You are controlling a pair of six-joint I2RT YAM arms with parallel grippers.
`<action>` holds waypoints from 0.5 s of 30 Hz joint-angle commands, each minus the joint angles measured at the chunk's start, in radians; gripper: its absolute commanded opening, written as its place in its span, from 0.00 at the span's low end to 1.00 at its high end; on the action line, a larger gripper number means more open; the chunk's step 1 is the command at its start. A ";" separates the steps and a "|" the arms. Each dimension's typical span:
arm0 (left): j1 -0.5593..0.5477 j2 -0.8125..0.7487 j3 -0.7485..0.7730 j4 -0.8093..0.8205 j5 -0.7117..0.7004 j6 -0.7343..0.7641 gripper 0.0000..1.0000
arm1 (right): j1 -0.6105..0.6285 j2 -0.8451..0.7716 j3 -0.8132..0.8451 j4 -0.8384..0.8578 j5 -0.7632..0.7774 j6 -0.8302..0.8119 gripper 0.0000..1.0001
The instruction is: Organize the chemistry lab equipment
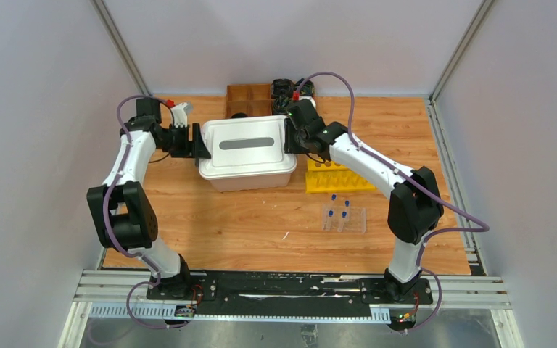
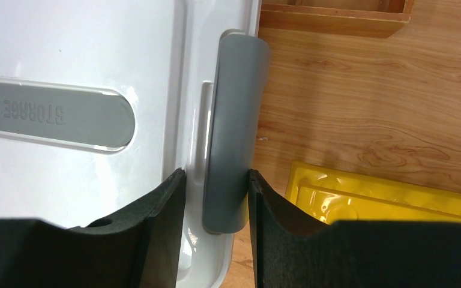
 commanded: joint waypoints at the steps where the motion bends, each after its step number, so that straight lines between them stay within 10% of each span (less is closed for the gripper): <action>1: -0.064 -0.054 -0.026 0.032 -0.003 0.007 0.37 | 0.026 0.001 0.013 -0.071 -0.009 -0.024 0.24; 15: -0.127 -0.099 -0.094 0.103 -0.067 -0.012 0.30 | 0.027 0.007 0.009 -0.071 -0.023 -0.022 0.22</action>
